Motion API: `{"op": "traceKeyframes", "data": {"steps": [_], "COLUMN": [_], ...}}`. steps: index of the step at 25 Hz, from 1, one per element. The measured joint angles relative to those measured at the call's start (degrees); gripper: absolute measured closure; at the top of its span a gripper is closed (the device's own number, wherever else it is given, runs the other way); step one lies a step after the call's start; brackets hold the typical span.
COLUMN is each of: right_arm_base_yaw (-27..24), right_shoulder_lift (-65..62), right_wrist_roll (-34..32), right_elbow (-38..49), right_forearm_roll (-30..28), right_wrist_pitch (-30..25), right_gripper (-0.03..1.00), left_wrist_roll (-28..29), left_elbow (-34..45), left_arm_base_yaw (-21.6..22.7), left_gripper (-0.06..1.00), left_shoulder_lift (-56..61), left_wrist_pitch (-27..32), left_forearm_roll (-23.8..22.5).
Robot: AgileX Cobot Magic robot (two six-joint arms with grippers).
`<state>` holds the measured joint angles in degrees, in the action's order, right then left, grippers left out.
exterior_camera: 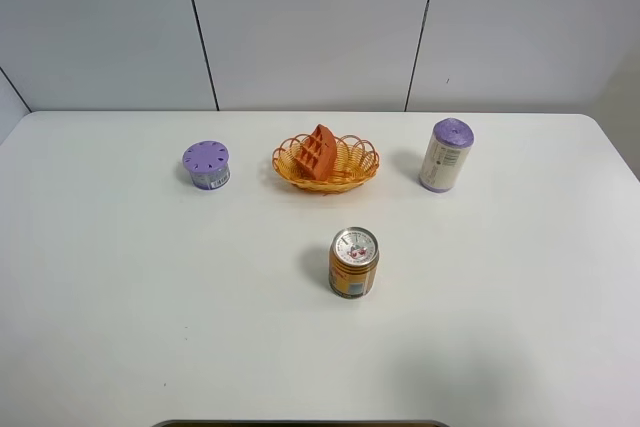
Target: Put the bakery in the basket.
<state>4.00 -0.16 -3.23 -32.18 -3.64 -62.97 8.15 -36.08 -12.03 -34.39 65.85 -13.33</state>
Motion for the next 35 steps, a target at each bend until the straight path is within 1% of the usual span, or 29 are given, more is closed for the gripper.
{"op": "traceKeyframes", "data": {"steps": [3, 6, 10, 13, 19, 35], "right_arm_base_yaw": [0.0, 0.0, 0.0, 0.0, 0.0, 0.0], "right_shoulder_lift": [0.0, 0.0, 0.0, 0.0, 0.0, 0.0], "right_wrist_roll": [0.0, 0.0, 0.0, 0.0, 0.0, 0.0], "right_elbow": [0.0, 0.0, 0.0, 0.0, 0.0, 0.0], "right_forearm_roll": [0.0, 0.0, 0.0, 0.0, 0.0, 0.0], "right_wrist_pitch": [0.0, 0.0, 0.0, 0.0, 0.0, 0.0], "right_gripper": [0.05, 0.05, 0.05, 0.05, 0.05, 0.05], "left_wrist_roll": [0.1, 0.0, -0.1, -0.9, -3.4, -4.1], "left_elbow": [3.7, 6.4, 9.9, 10.7, 10.7, 10.7], "left_arm_base_yaw": [4.7, 8.4, 11.0, 11.8, 13.4, 13.4], "left_gripper": [-0.05, -0.05, -0.05, -0.05, -0.05, -0.05], "left_shoulder_lift": [5.4, 11.5, 19.3, 25.4, 34.2, 34.6], "left_wrist_pitch": [-1.1, -1.1, -2.2, -3.1, -3.5, -3.5], "left_forearm_roll": [1.6, 3.9, 4.7, 5.3, 6.6, 7.0]}}
